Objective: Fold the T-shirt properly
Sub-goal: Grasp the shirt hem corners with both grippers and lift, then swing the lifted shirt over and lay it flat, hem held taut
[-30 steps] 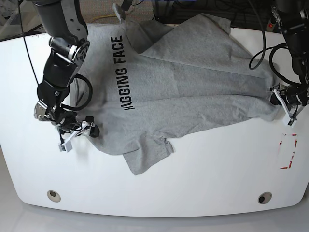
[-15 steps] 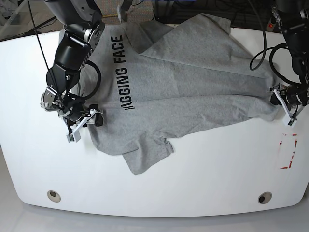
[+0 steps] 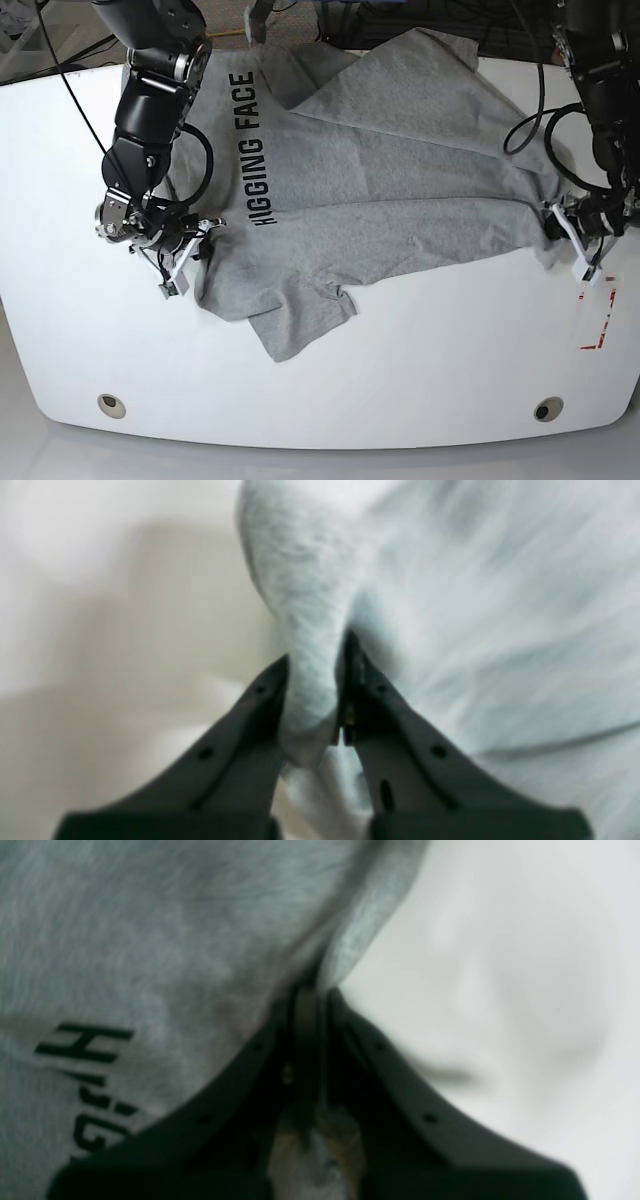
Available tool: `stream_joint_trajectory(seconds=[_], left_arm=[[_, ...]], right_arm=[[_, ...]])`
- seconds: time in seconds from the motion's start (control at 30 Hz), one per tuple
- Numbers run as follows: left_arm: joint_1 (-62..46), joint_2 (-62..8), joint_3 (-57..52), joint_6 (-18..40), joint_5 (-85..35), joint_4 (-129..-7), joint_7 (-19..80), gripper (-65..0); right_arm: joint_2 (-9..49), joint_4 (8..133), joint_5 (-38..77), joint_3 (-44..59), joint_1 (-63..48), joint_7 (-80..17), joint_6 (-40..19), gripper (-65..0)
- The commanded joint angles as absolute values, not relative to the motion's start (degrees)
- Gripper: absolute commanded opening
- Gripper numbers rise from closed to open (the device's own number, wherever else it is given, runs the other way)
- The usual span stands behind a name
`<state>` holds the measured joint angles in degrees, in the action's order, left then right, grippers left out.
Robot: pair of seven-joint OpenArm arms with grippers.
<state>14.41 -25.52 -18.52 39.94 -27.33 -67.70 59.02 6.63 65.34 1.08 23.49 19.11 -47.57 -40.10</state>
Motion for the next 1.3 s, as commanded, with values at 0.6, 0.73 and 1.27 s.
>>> stream_joint_trajectory(seconds=[0.6,0.73,1.27], left_arm=[[37.1,-27.0,-24.9,40.0,-28.7,-84.1,67.2,-65.0],[40.0,-27.5,-28.5,40.0,-30.8,-92.0,68.3,-65.0],[48.9,-31.8,-25.0,40.0,-31.4,-93.1,70.7,-65.0]], right_arm=[[17.2,69.0,2.1,10.9,51.9,-55.5,-40.0,-65.0],[18.6,69.1,2.1,10.6,59.4,-58.6,-40.0,-65.0],[19.5,81.1,2.2,15.9,63.9,-75.9,-40.0,-65.0]])
